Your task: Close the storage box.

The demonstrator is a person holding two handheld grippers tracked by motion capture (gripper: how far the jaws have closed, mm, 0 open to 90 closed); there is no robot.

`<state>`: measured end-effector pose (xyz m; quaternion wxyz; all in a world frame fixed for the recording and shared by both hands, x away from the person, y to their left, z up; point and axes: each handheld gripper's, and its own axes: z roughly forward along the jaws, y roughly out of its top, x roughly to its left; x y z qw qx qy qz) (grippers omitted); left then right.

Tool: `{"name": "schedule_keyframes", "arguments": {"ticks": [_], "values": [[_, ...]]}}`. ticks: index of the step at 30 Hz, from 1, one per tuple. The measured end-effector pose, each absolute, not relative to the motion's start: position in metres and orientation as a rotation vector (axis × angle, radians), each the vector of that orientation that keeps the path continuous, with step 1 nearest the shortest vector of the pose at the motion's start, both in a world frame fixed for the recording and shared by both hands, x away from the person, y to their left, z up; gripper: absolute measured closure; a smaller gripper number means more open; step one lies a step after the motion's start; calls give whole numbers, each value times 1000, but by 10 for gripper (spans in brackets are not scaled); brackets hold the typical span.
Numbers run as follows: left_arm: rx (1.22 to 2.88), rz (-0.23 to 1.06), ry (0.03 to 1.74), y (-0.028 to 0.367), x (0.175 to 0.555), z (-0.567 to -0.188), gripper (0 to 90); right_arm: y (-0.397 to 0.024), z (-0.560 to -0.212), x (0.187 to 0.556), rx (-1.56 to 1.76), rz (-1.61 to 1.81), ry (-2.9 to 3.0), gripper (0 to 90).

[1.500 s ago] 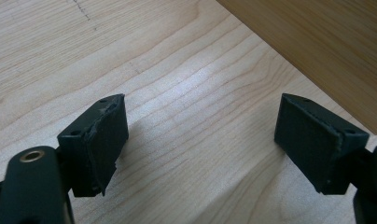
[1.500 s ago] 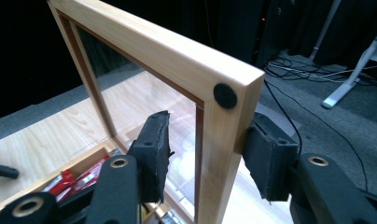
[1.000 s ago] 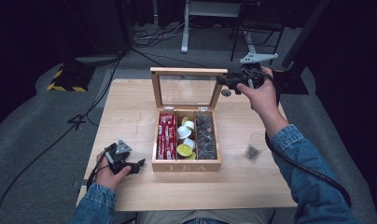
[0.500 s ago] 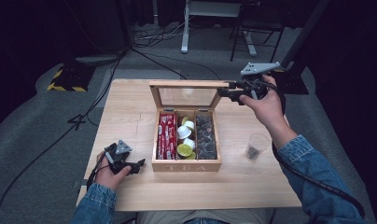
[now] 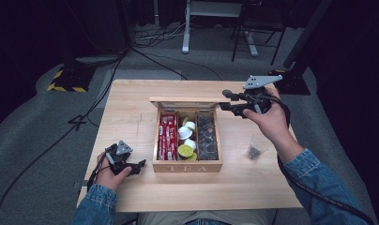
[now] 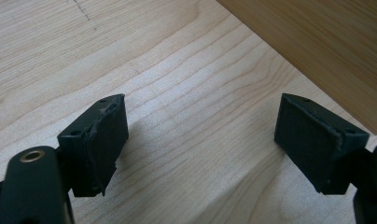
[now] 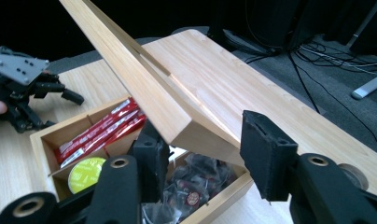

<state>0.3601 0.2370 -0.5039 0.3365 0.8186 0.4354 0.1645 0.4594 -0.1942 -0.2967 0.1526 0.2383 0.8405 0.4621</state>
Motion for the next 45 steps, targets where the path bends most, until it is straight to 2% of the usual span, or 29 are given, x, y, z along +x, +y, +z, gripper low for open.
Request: {"name": "schedule_keyframes", "arguments": {"ticks": [27,45], "values": [[2133,433,1138,237,360,-504,179,-197,-331,422,627,1305,2467,458],[2132,429,1138,237,360,-504,179,-195,-357,404,578,1249,2499,382]]}}
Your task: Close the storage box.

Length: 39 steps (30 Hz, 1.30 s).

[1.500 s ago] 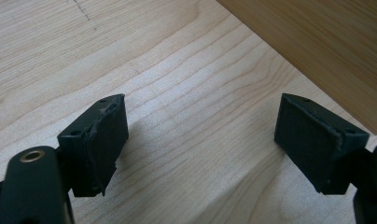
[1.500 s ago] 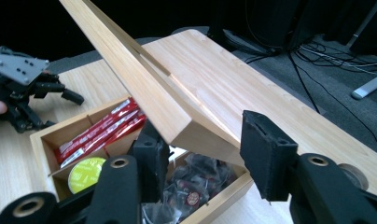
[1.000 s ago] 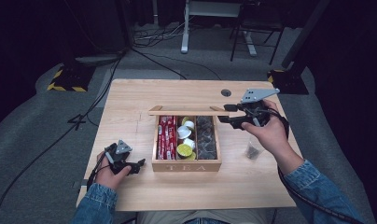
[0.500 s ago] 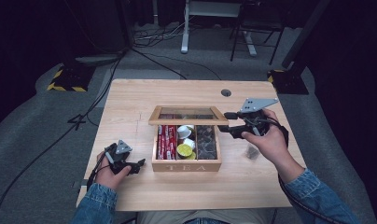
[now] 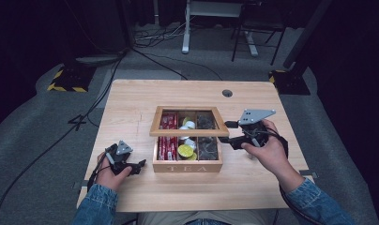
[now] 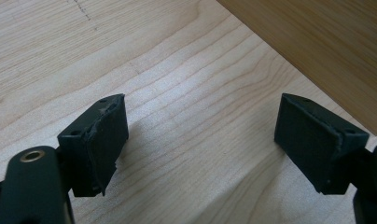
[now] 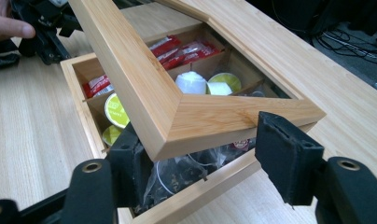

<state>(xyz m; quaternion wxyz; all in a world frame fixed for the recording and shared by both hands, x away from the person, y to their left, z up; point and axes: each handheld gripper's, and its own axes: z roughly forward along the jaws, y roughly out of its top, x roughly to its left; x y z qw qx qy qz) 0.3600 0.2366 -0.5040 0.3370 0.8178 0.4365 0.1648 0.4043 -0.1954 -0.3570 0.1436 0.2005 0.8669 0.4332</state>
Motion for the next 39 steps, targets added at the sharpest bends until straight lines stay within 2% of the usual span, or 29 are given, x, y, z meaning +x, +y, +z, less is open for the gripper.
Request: {"name": "schedule_keyframes", "arguments": {"ticks": [19,39], "values": [[2129,430,1138,236,360,-504,179,-194,-384,392,570,1185,2524,320],[2130,432,1140,236,360,-504,178,-192,-407,386,585,1122,2603,327]]}}
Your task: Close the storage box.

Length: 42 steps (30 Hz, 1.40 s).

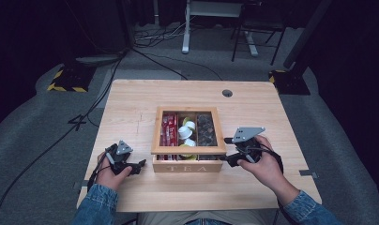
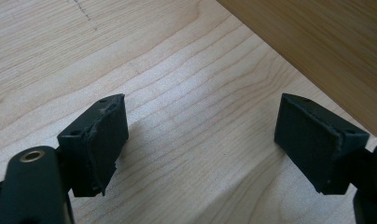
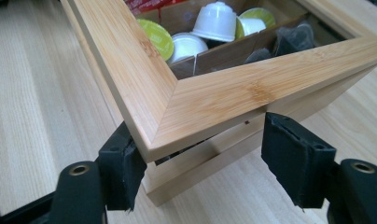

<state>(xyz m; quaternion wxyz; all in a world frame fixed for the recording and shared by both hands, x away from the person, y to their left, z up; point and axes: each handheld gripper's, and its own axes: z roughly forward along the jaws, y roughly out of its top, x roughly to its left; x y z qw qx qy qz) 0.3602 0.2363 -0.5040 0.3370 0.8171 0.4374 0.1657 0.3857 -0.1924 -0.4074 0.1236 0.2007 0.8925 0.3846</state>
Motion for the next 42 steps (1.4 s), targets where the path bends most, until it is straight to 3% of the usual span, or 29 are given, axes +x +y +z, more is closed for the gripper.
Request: {"name": "schedule_keyframes", "arguments": {"ticks": [17,19,32,42], "values": [[2128,430,1142,236,360,-504,178,-185,-420,382,593,971,2737,315],[2126,431,1141,236,360,-504,178,-184,-422,380,617,1000,2715,246],[2133,427,1136,237,359,-504,178,-195,-402,381,678,1208,2602,199],[2143,426,1113,244,355,-504,177,-232,-381,388,756,1301,2494,162]]}}
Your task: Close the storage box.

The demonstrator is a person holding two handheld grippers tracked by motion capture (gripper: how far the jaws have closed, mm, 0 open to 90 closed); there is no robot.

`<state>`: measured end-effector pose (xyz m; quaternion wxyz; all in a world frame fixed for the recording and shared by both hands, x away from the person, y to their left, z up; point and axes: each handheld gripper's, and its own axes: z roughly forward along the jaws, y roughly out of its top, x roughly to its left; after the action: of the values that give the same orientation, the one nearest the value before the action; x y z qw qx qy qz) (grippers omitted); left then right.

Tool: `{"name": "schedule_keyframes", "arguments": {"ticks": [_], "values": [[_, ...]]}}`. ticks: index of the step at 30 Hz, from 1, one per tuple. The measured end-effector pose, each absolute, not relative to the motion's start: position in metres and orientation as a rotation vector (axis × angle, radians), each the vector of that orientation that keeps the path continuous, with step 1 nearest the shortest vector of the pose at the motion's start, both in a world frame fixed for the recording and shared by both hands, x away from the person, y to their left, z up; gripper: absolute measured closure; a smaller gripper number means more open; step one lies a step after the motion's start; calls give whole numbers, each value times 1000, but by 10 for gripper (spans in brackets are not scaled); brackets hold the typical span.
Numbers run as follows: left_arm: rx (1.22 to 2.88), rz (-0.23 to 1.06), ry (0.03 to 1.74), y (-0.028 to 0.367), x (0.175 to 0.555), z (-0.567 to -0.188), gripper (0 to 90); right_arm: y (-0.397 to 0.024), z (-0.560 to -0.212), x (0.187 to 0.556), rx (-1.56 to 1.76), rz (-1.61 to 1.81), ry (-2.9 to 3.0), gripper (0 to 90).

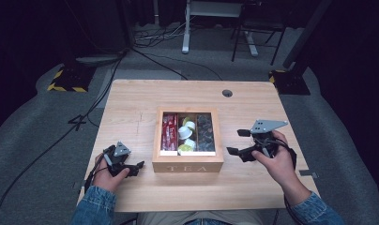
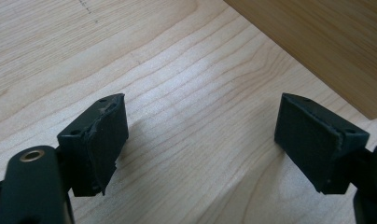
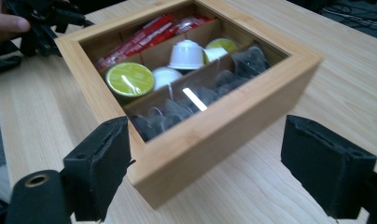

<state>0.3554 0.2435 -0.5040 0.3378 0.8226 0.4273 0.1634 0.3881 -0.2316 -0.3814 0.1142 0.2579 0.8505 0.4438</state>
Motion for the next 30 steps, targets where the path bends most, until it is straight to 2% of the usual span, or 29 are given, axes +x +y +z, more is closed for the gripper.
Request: {"name": "schedule_keyframes", "arguments": {"ticks": [15,30], "values": [[2150,421,1106,247,357,-504,165,-305,-383,393,951,1216,2382,160],[2148,412,1108,250,359,-504,163,-367,-413,396,1129,1074,2312,170]]}}
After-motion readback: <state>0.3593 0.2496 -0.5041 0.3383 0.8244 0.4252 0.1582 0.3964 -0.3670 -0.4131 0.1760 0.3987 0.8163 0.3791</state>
